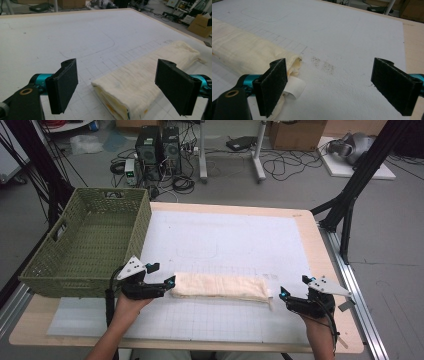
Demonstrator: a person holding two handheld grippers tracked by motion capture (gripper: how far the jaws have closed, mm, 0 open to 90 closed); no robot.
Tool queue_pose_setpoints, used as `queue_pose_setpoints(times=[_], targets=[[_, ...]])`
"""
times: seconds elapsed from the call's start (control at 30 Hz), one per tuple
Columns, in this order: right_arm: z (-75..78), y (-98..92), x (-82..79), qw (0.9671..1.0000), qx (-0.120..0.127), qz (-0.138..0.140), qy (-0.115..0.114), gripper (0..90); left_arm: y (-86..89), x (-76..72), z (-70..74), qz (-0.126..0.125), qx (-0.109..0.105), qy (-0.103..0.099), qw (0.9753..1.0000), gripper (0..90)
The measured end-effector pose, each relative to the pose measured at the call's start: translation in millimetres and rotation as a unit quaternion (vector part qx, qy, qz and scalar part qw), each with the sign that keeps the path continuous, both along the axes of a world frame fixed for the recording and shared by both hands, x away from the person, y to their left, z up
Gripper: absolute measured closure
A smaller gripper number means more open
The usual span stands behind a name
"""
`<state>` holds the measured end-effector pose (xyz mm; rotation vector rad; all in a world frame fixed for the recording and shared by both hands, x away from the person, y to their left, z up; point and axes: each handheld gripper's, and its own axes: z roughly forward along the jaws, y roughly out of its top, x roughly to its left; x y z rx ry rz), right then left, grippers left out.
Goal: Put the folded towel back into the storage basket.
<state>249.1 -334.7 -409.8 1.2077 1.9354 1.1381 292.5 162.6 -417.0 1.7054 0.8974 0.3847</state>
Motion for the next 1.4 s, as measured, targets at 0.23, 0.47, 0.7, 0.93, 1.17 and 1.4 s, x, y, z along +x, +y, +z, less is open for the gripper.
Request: queue_pose_setpoints(times=[0.23, 0.47, 0.7, 0.93, 1.17, 1.4], targets=[[-1.9, 0.7, 1.7, 1.0, 0.0, 0.003, 0.004, 13.0, 1.3, -1.7, -3.0, 0.005, 0.006, 0.011, 0.9999, 18.7], [-4.3, 5.6, 4.0, 0.9999, -0.004, 0.008, 0.01, 13.0, -3.4, 1.1, -16.6, -0.005, 0.036, 0.046, 0.9983, 19.5], [-7.1, 7.7, 6.1, 0.9997, -0.008, 0.016, 0.014, 13.1, -10.1, 6.1, -33.0, -0.009, 0.068, 0.1, 0.9926, 28.8], [-8.3, 8.0, 6.7, 0.9996, -0.011, 0.019, 0.015, 13.1, -16.9, 5.2, -34.4, -0.017, 0.087, 0.108, 0.9902, 37.0], [-9.1, 9.1, 6.8, 0.9996, -0.01, 0.02, 0.018, 13.2, -19.4, 3.1, -31.9, -0.016, 0.088, 0.109, 0.99, 38.2], [-10.0, 9.1, 7.7, 0.9995, -0.009, 0.022, 0.019, 13.3, -20.5, 4.3, -30.7, -0.007, 0.064, 0.103, 0.9926, 34.4]])
